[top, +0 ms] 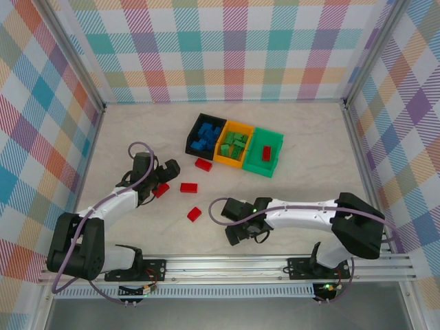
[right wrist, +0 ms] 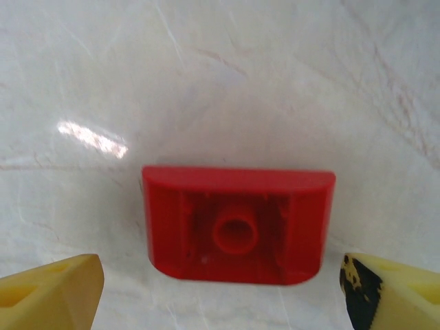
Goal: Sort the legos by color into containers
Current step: Pick up the lego from the bottom-center of the table, then place the lego in the container.
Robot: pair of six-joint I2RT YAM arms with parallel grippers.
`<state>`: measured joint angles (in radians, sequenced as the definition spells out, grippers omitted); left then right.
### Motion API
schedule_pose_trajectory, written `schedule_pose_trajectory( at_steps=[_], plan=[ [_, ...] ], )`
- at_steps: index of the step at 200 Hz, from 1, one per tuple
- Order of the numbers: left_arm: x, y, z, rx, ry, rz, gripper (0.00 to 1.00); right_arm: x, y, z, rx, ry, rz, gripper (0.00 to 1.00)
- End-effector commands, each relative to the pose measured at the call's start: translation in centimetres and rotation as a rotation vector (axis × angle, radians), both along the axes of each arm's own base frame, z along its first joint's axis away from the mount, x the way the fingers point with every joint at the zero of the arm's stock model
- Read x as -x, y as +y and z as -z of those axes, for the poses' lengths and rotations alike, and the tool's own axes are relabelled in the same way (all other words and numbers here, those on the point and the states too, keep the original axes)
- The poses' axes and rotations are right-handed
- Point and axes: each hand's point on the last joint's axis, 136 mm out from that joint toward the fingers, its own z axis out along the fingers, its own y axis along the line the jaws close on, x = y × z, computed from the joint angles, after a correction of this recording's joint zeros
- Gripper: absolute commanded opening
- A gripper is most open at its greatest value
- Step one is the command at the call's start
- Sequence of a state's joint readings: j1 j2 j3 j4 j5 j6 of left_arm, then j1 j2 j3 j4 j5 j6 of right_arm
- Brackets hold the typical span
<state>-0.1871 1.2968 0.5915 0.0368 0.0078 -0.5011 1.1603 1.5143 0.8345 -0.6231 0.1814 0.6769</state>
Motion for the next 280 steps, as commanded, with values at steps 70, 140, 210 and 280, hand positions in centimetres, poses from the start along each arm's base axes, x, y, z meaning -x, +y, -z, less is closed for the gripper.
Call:
schedule_pose_trajectory(
  at_steps=[70,140,210,280],
  plan=[
    [-0.7,0.5,-0.9,-0.008,-0.029,-0.011,1.0,-0.5,0.3,0.9,0.041,-0.019,0.004,0.7],
    [-0.6,0.5,-1.1,-0.007,-0.032,-0.01,1.0,-1.3,1.8,-0.8,-0.043,-0.049,0.019,0.59],
    [-0.7,0.4,-1.0,-0.005,-0.028,-0.007,1.0,-9.3,0.5,-7.4,-0.229,-0.181,0.133,0.58],
    [-0.7,0.5,-0.8,-0.013,-0.022,-0.008,1.0,-24.1,-5.8,-13.5,-0.367,-0.378,0.374,0.6]
  ],
)
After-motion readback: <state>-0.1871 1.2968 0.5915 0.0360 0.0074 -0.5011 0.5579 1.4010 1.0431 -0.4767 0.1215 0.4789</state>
